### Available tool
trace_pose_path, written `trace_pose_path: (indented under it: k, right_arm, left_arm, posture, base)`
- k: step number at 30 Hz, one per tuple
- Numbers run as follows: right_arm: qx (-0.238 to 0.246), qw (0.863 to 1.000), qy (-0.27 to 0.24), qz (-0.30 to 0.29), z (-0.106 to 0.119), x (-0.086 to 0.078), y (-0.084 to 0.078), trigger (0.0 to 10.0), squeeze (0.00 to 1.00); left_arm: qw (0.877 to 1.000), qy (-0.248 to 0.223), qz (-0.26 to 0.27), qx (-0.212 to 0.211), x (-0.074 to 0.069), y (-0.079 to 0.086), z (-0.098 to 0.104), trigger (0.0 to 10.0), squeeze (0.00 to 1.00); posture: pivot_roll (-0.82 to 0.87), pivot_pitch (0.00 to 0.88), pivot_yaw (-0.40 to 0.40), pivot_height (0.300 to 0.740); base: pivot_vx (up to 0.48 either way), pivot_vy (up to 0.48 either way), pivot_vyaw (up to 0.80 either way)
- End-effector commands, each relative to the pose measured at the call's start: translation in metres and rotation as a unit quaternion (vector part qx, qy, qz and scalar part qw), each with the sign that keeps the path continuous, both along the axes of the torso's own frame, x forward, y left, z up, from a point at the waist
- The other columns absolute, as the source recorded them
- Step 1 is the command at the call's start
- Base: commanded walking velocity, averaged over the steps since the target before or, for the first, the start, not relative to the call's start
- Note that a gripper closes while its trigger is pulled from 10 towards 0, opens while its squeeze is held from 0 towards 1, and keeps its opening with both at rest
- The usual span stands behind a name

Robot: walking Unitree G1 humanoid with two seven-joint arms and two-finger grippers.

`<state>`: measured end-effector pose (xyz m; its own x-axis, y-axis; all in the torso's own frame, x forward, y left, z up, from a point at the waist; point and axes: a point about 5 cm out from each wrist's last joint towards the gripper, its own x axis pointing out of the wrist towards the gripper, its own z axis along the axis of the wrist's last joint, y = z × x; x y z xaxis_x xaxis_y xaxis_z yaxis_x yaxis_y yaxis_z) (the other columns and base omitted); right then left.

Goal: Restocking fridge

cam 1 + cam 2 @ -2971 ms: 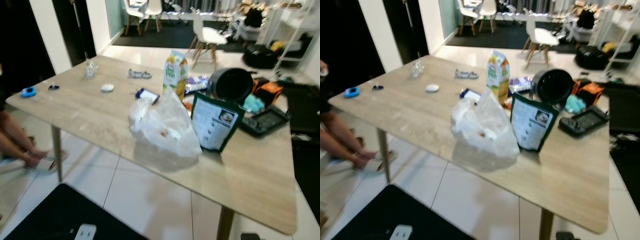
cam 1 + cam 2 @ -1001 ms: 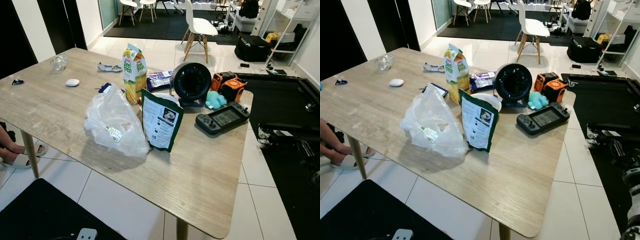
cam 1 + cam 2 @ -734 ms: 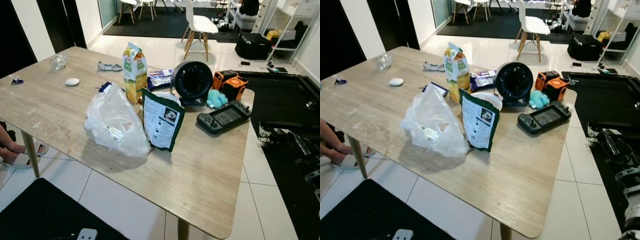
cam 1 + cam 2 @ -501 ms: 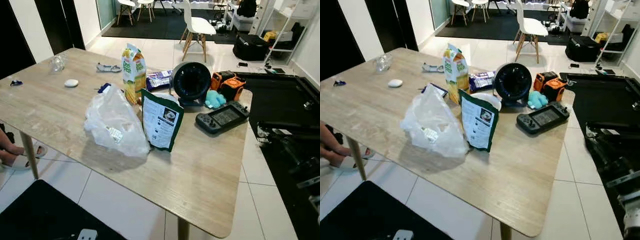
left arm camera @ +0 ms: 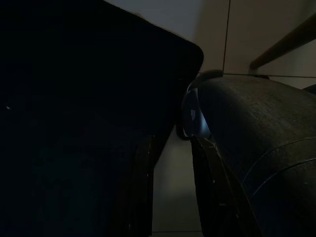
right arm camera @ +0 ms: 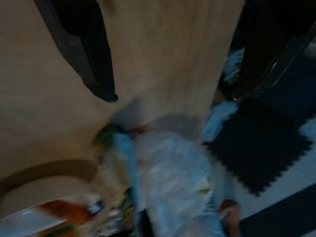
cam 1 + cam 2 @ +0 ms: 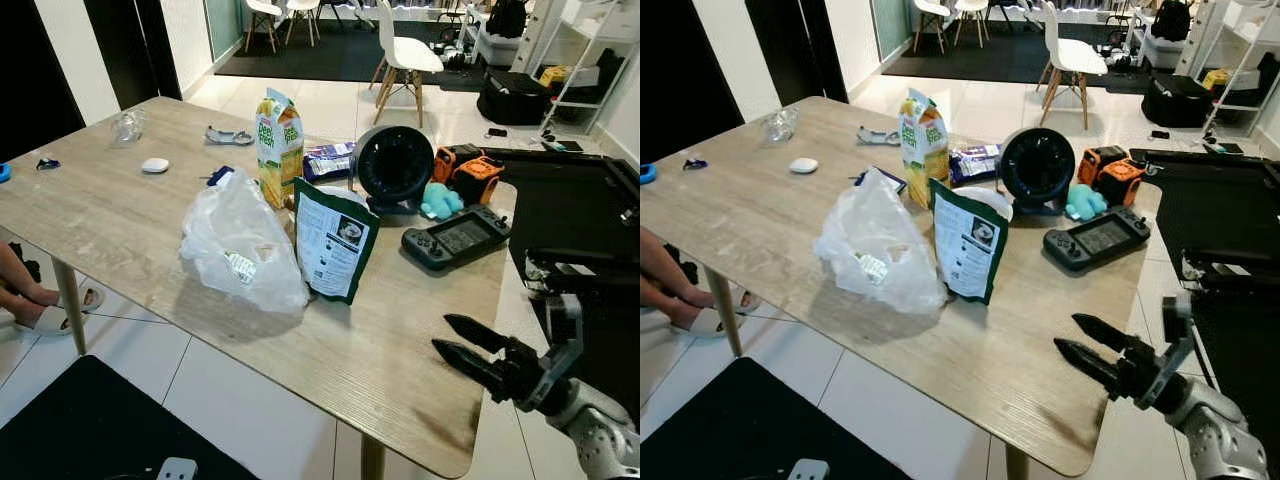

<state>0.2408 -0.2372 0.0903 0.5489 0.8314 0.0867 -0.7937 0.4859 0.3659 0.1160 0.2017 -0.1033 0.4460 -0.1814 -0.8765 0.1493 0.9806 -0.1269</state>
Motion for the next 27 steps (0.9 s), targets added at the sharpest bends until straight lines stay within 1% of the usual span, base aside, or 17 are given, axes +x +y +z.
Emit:
trace_pose_path:
  k: [1, 3, 6, 7, 8, 9, 12, 13, 14, 15, 16, 18, 19, 23, 25, 26, 27]
  right_arm:
    - [-0.017, 1.0, 0.003, 0.018, -0.002, -0.001, 0.01, 10.0, 0.0]
    - [-0.033, 0.999, -0.002, 0.004, -0.006, 0.005, 0.017, 10.0, 0.0]
    - [-0.049, 0.999, -0.007, -0.011, -0.009, 0.01, 0.02, 10.0, 0.0]
    - [-0.066, 0.997, -0.008, -0.027, -0.01, 0.013, 0.021, 10.0, 0.0]
    - [-0.066, 0.997, -0.008, -0.027, -0.01, 0.013, 0.021, 10.0, 0.0]
    - [-0.08, 0.996, -0.008, -0.045, -0.012, 0.017, 0.021, 10.0, 0.0]
    - [-0.094, 0.994, -0.009, -0.057, -0.013, 0.02, 0.021, 10.0, 0.0]
    - [-0.109, 0.991, -0.009, -0.071, -0.015, 0.023, 0.02, 10.0, 0.0]
    - [-0.109, 0.991, -0.009, -0.071, -0.015, 0.023, 0.02, 10.0, 0.0]
    - [-0.125, 0.989, -0.01, -0.082, -0.017, 0.026, 0.021, 10.0, 0.0]
    - [-0.125, 0.989, -0.01, -0.082, -0.017, 0.026, 0.021, 10.0, 0.0]
    - [-0.145, 0.985, -0.013, -0.095, -0.019, 0.031, 0.023, 10.0, 0.0]
    - [-0.145, 0.985, -0.013, -0.095, -0.019, 0.031, 0.023, 10.0, 0.0]
    - [-0.151, 0.98, -0.021, -0.131, -0.018, 0.041, 0.03, 10.0, 0.0]
    - [-0.148, 0.977, -0.028, -0.15, -0.017, 0.047, 0.037, 10.0, 0.0]
    - [-0.148, 0.977, -0.028, -0.15, -0.017, 0.047, 0.037, 10.0, 0.0]
    - [-0.144, 0.977, -0.031, -0.151, -0.017, 0.049, 0.041, 10.0, 0.0]
  left_arm:
    - [1.0, 0.019, -0.014, -0.018, -0.009, -0.013, -0.004, 10.0, 0.0]
    - [1.0, 0.019, -0.013, -0.019, -0.009, -0.013, -0.004, 10.0, 0.0]
    - [1.0, 0.019, -0.013, -0.02, -0.01, -0.014, -0.005, 10.0, 0.0]
    - [1.0, 0.019, -0.013, -0.02, -0.01, -0.014, -0.005, 10.0, 0.0]
    - [1.0, 0.019, -0.013, -0.02, -0.01, -0.014, -0.005, 10.0, 0.0]
    - [1.0, 0.019, -0.013, -0.021, -0.01, -0.014, -0.005, 10.0, 0.0]
    - [1.0, 0.019, -0.014, -0.021, -0.01, -0.015, -0.005, 10.0, 0.0]
    - [1.0, 0.019, -0.013, -0.021, -0.01, -0.015, -0.005, 10.0, 0.0]
    - [1.0, 0.019, -0.013, -0.021, -0.01, -0.015, -0.005, 10.0, 0.0]
    - [1.0, 0.019, -0.013, -0.021, -0.01, -0.015, -0.005, 10.0, 0.0]
    - [1.0, 0.019, -0.013, -0.021, -0.01, -0.015, -0.005, 10.0, 0.0]
    - [1.0, 0.019, -0.013, -0.021, -0.011, -0.015, -0.005, 10.0, 0.0]
    - [1.0, 0.019, -0.013, -0.021, -0.011, -0.015, -0.005, 10.0, 0.0]
    - [0.999, 0.02, -0.013, -0.021, -0.011, -0.015, -0.005, 10.0, 0.0]
    - [0.999, 0.02, -0.014, -0.021, -0.012, -0.015, -0.005, 10.0, 0.0]
    - [0.999, 0.02, -0.014, -0.021, -0.012, -0.015, -0.005, 10.0, 0.0]
    - [0.999, 0.02, -0.014, -0.021, -0.012, -0.015, -0.005, 10.0, 0.0]
  posture:
    - [0.06, 0.0, -0.013, 0.74]
    - [0.06, 0.0, -0.014, 0.74]
    - [0.06, 0.0, -0.014, 0.74]
    - [0.06, 0.0, -0.014, 0.74]
    - [0.06, 0.0, -0.014, 0.74]
    - [0.06, 0.0, -0.014, 0.74]
    - [0.06, 0.0, -0.017, 0.74]
    - [0.06, 0.0, -0.018, 0.74]
    - [0.06, 0.0, -0.018, 0.74]
    - [0.06, 0.0, -0.018, 0.74]
    - [0.06, 0.0, -0.018, 0.74]
    - [0.06, 0.0, -0.018, 0.74]
    - [0.06, 0.0, -0.018, 0.74]
    - [0.06, 0.0, -0.018, 0.74]
    - [0.06, 0.0, -0.018, 0.74]
    - [0.06, 0.0, -0.018, 0.74]
    - [0.07, 0.0, -0.019, 0.74]
  base:
    - [0.0, 0.0, 0.0]
    - [0.0, 0.0, 0.0]
    - [0.0, 0.0, 0.0]
    - [0.0, 0.0, 0.0]
    - [0.0, 0.0, 0.0]
    - [0.0, 0.0, 0.0]
    - [0.0, 0.0, 0.0]
    - [0.0, 0.0, 0.0]
    - [0.0, 0.0, 0.0]
    - [0.0, 0.0, 0.0]
    - [0.0, 0.0, 0.0]
    - [0.0, 0.0, 0.0]
    - [0.0, 0.0, 0.0]
    - [0.0, 0.0, 0.0]
    - [0.0, 0.0, 0.0]
    - [0.0, 0.0, 0.0]
    - [0.0, 0.0, 0.0]
